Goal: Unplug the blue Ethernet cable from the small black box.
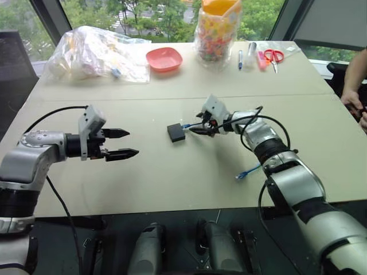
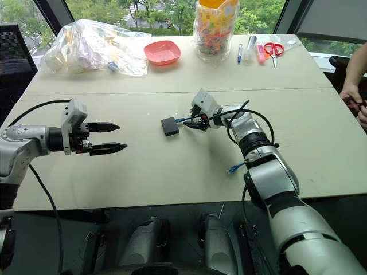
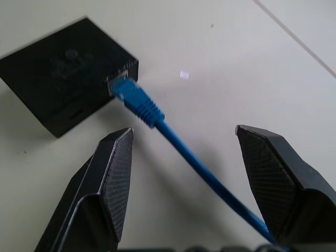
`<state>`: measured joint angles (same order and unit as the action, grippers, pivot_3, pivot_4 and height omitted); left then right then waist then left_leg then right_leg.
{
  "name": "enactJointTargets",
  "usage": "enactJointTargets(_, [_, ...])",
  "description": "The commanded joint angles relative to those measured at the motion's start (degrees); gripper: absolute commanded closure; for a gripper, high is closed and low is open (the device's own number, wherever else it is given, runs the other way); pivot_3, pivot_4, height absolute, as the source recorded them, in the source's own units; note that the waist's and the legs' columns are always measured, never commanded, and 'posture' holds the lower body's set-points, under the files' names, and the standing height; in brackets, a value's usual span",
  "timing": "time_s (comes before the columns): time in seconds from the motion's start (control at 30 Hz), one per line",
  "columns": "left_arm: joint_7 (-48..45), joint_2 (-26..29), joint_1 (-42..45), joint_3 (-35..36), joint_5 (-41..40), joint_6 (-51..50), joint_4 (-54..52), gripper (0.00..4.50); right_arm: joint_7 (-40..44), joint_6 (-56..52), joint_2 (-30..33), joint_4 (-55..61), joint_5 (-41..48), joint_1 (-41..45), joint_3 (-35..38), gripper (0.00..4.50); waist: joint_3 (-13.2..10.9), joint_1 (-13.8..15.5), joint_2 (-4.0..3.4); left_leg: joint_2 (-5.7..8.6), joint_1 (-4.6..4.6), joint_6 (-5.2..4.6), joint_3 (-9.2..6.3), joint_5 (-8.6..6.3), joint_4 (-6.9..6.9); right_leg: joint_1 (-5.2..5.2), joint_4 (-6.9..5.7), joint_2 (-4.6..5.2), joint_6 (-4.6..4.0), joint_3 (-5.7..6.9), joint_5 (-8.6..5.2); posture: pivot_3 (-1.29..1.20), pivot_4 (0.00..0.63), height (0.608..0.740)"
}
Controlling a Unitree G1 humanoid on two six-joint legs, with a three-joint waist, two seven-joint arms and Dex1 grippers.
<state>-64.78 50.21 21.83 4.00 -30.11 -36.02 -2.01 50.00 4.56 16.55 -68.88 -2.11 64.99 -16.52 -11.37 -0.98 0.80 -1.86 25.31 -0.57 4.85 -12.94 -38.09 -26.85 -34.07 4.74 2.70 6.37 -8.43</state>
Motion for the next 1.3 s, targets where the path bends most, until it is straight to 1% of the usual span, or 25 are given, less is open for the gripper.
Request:
enactJointTargets(0.03, [2.68,-0.89,-2.57,2.56,-0.89,-0.47,-4.13,0.01,0.16,2.03,-2.25,-4.91,-3.47,2.71,0.10,1.27,0.01,-0.12,0.01,0.00,-0.05,0.01,-0.01,0.01,0.00,0.02,-0.04,0.00,0.02,-0.01,-0.01,0.00,0.150,0.740])
enactJointTargets(0.1, [4.49,-1.49,-4.33,3.23,-0.87,-0.77,-5.67,0.01,-1.39,2.85,-4.05,-6.55,-5.30,3.55,-0.04,1.27,0.01,-0.28,0.01,-0.05,-0.12,0.08,-0.04,0.05,-0.02,0.06,-0.09,-0.04,0.01,-0.01,-0.01,0.00,0.150,0.740])
enactJointTargets(0.2, [6.87,-1.86,-6.63,4.21,-0.75,-1.18,-7.50,0.00,-2.02,5.81,-6.77,-7.45,-6.91,4.97,0.33,2.09,0.01,-0.69,0.01,-0.12,-0.36,0.12,-0.03,0.07,-0.02,0.18,-0.17,-0.10,-0.17,-0.02,-0.06,0.00,0.150,0.740])
enactJointTargets(0.23, [7.25,-1.76,-7.15,4.59,-0.89,-1.36,-7.85,0.00,-1.70,7.18,-7.22,-7.46,-7.76,5.27,0.10,2.53,0.01,-0.82,0.01,-0.16,-0.47,0.13,-0.04,0.07,-0.01,0.26,-0.19,-0.12,-0.20,-0.02,-0.08,0.00,0.150,0.740])
enactJointTargets(0.33, [7.62,-1.20,-7.94,4.98,-0.58,-1.14,-7.35,0.00,-1.27,11.93,-7.31,-7.21,-11.45,5.54,-1.77,4.06,0.00,-1.35,-0.01,-0.29,-0.57,0.15,-0.07,0.08,0.00,0.33,-0.24,-0.14,-0.22,-0.02,-0.08,0.00,0.150,0.740])
enactJointTargets(0.37, [7.60,-0.96,-7.89,4.80,0.00,-0.61,-6.31,0.00,-2.27,14.00,-6.85,-6.96,-13.27,5.55,-2.90,4.44,0.00,-1.39,-0.01,-0.29,-0.57,0.16,-0.07,0.08,0.00,0.33,-0.23,-0.14,-0.22,-0.02,-0.08,0.00,0.150,0.740])
enactJointTargets(0.47, [6.73,-0.60,-5.70,3.78,1.79,1.82,-1.76,0.00,-8.95,20.38,-3.79,-5.79,-18.95,5.76,-6.21,4.44,-0.01,-1.29,-0.02,-0.27,-0.57,0.16,-0.05,0.08,0.00,0.33,-0.22,-0.10,-0.24,-0.03,-0.09,0.00,0.150,0.740])
enactJointTargets(0.53, [6.24,-1.28,-2.14,2.91,2.96,3.71,2.20,0.00,-13.85,23.39,-1.92,-4.70,-20.55,6.00,-6.47,4.44,-0.01,-0.78,-0.03,-0.22,-0.56,0.17,-0.05,0.08,0.01,0.33,-0.21,-0.06,-0.25,-0.03,-0.10,0.00,0.150,0.740])
enactJointTargets(0.6, [6.68,-3.13,3.32,2.17,4.04,5.42,7.87,0.00,-19.05,26.33,-0.12,-3.18,-22.46,5.89,-6.99,4.44,-0.02,0.00,-0.03,-0.18,-0.50,0.19,-0.04,0.09,0.00,0.32,-0.18,-0.02,-0.27,-0.03,-0.11,0.00,0.150,0.740])
enactJointTargets(0.67, [6.32,-6.41,11.10,1.86,3.96,6.32,16.26,0.00,-26.75,29.89,2.39,-0.19,-25.84,5.25,-8.17,4.44,-0.02,0.37,-0.04,-0.12,-0.46,0.20,-0.03,0.11,-0.01,0.32,-0.13,0.02,-0.28,-0.04,-0.11,0.00,0.150,0.740])
enactJointTargets(0.73, [4.68,-9.32,17.22,2.04,3.06,6.29,22.94,0.00,-32.23,32.21,4.14,2.67,-28.18,4.47,-8.83,4.44,-0.01,0.38,-0.02,-0.04,-0.42,0.19,-0.01,0.12,-0.01,0.32,-0.14,0.05,-0.26,-0.04,-0.10,0.00,0.150,0.740])
enactJointTargets(0.8, [2.78,-11.29,21.32,2.34,2.58,6.28,27.75,0.00,-35.43,33.36,5.11,4.70,-29.46,3.80,-9.10,4.44,0.00,0.16,0.00,0.05,-0.38,0.18,0.09,0.13,-0.01,0.30,-0.13,0.05,-0.09,-0.04,-0.02,0.00,0.150,0.740])
enactJointTargets(0.83, [2.38,-14.24,26.35,2.81,2.33,7.04,33.92,0.00,-39.24,35.06,6.38,8.31,-30.78,2.85,-8.77,4.44,0.00,0.00,-0.01,0.04,-0.38,0.18,0.18,0.13,-0.01,0.30,-0.13,0.03,-0.03,-0.04,0.01,0.00,0.150,0.740])
enactJointTargets(0.9, [1.46,-18.03,33.11,3.19,2.98,9.00,43.16,0.00,-44.31,36.54,7.88,13.16,-32.49,1.54,-8.15,4.44,-0.01,0.15,0.02,0.05,-0.33,0.17,0.18,0.13,0.01,0.27,-0.17,-0.01,0.01,-0.01,-0.02,0.00,0.150,0.740])
enactJointTargets(1.0, [-1.02,-21.70,39.64,2.80,4.89,12.61,53.97,0.00,-47.75,35.31,8.92,17.48,-34.00,0.31,-7.53,4.44,-0.01,-0.24,0.02,0.05,-0.31,0.17,0.26,0.14,0.00,0.22,-0.17,-0.06,0.03,-0.03,-0.01,0.00,0.150,0.740])
enactJointTargets(1.1, [-2.07,-24.59,44.59,3.20,6.55,16.30,62.37,0.00,-48.74,33.69,9.51,21.11,-34.50,-0.83,-7.18,4.44,-0.01,-0.37,0.02,0.04,-0.33,0.18,0.27,0.15,0.00,0.22,-0.18,-0.08,0.03,-0.03,-0.01,0.00,0.150,0.740])
enactJointTargets(1.2, [-3.43,-26.57,47.70,4.06,7.24,18.85,67.15,0.00,-48.22,32.30,9.53,23.99,-34.27,-1.98,-6.92,4.44,-0.01,-0.32,0.02,0.04,-0.35,0.19,0.26,0.16,0.00,0.24,-0.19,-0.09,0.03,-0.03,0.00,0.00,0.150,0.740])
enactJointTargets(1.3, [-2.82,-28.00,49.53,4.81,8.12,20.55,70.22,0.00,-47.81,31.37,9.84,26.36,-34.77,-3.28,-7.16,4.44,-0.01,-0.13,0.03,0.04,-0.35,0.18,0.25,0.16,-0.01,0.25,-0.19,-0.08,0.03,-0.03,0.00,0.00,0.150,0.740])
